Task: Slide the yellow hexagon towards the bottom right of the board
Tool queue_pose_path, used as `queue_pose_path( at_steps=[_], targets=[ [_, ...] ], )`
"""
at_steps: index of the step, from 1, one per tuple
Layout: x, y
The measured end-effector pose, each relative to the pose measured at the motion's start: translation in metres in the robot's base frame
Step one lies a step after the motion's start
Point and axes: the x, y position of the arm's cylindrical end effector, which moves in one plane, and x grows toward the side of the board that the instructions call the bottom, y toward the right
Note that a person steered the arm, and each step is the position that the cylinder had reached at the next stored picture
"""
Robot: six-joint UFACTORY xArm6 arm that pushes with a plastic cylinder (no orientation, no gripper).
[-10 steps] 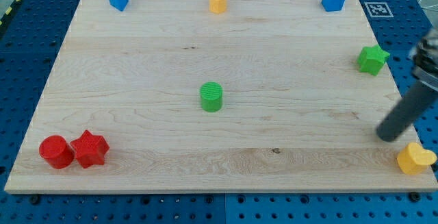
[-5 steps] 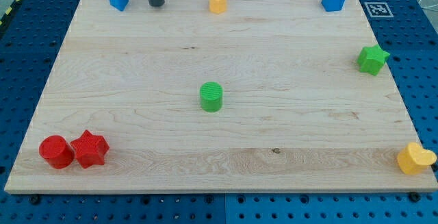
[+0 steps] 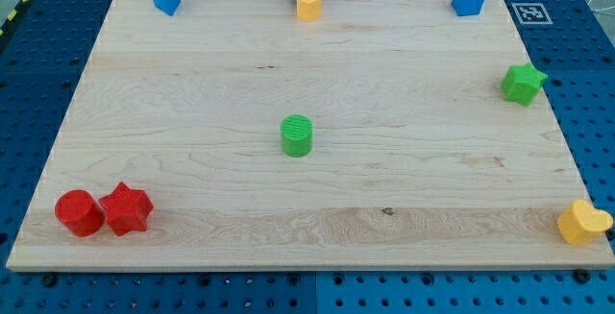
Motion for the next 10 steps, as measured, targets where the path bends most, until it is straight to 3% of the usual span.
queue_pose_path(
  at_steps=[2, 4, 6, 8, 10],
  targets=[
    [0.061, 0.001],
    [0.078, 0.036],
    [0.061, 0.062],
    [0.12, 0.073],
    [0.151, 0.122]
  ],
)
